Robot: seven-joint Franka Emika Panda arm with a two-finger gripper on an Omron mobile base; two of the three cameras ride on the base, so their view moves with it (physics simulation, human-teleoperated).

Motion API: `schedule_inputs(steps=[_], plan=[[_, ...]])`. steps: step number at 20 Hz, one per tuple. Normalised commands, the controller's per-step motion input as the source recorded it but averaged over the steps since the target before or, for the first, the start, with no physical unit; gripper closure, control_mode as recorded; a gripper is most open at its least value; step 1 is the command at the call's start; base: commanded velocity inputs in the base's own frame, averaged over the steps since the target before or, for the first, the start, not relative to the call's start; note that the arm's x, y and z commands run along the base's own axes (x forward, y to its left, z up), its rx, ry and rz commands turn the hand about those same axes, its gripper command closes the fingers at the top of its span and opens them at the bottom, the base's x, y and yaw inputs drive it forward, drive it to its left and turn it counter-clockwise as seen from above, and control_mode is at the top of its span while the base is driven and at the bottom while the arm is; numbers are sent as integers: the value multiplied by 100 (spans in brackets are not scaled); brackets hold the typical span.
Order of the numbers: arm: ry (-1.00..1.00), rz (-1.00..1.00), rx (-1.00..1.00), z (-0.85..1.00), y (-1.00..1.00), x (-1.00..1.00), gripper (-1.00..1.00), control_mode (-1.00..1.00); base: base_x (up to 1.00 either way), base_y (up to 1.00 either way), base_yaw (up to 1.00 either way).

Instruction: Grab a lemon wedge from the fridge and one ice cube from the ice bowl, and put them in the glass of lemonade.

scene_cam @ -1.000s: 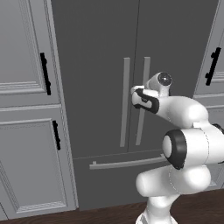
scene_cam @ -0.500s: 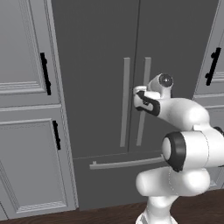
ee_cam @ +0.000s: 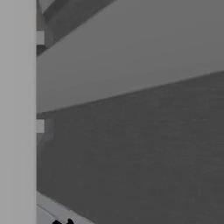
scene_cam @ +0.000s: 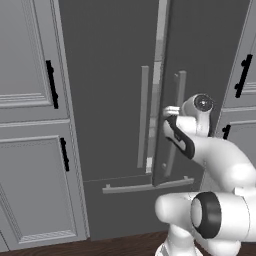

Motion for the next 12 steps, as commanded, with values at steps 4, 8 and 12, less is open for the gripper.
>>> schedule_inputs(steps=[4, 8, 12], plan=[[1, -10, 11, 18, -100, -100, 100, -100, 0, 0, 0], [3, -9, 10, 22, -100, -100, 100, -100, 0, 0, 0], [9, -7, 5, 28, -99, -95, 100, -100, 0, 0, 0]])
